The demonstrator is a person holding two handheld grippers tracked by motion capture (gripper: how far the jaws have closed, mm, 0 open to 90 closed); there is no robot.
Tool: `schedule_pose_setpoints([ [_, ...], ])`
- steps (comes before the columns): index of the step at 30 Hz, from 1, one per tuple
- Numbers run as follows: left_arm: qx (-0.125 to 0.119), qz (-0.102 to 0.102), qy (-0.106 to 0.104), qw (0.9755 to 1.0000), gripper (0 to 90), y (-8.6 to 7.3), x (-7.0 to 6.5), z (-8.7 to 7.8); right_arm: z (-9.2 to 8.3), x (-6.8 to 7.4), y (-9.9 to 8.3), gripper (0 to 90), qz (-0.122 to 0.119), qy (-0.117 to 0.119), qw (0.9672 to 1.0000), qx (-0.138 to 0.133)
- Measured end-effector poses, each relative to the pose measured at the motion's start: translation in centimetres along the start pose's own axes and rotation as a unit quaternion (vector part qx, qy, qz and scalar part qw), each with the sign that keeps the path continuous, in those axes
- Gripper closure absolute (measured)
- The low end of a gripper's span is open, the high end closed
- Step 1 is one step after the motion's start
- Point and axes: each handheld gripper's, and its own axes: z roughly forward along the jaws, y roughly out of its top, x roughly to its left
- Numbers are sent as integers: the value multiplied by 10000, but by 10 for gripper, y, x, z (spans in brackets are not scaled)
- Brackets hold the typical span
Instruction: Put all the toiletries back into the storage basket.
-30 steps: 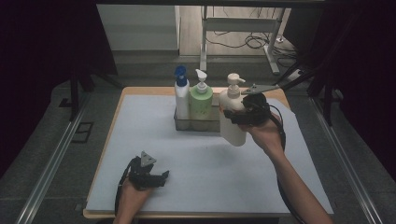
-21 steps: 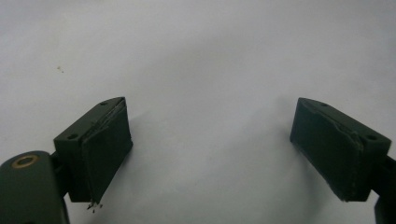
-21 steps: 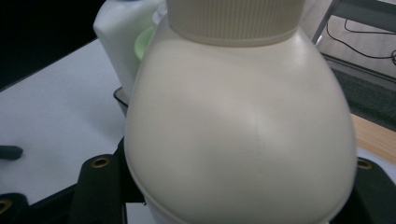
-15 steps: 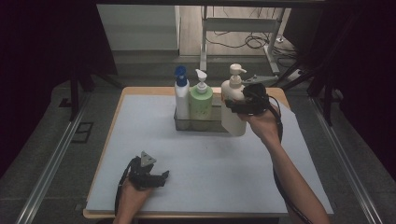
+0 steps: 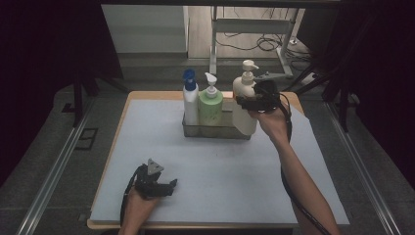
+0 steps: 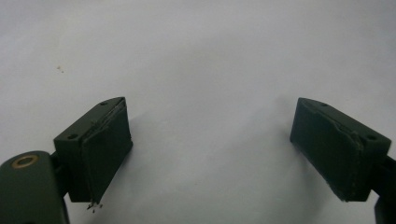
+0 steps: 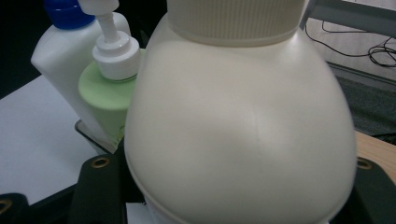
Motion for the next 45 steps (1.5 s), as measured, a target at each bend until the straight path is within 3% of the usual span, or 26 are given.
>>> schedule_pose_setpoints([
  [25, -2, -24, -6, 10000, 119, 0, 0, 0, 43, -10, 12, 370, 166, -252, 9995, -115],
  [34, 11, -12, -8, 10000, 119, 0, 0, 0, 61, -11, 5, 370, 111, -388, 9991, -138],
  [45, 12, -11, -7, 10000, 119, 0, 0, 0, 69, -7, -7, 369, 82, -346, 9994, -49],
])
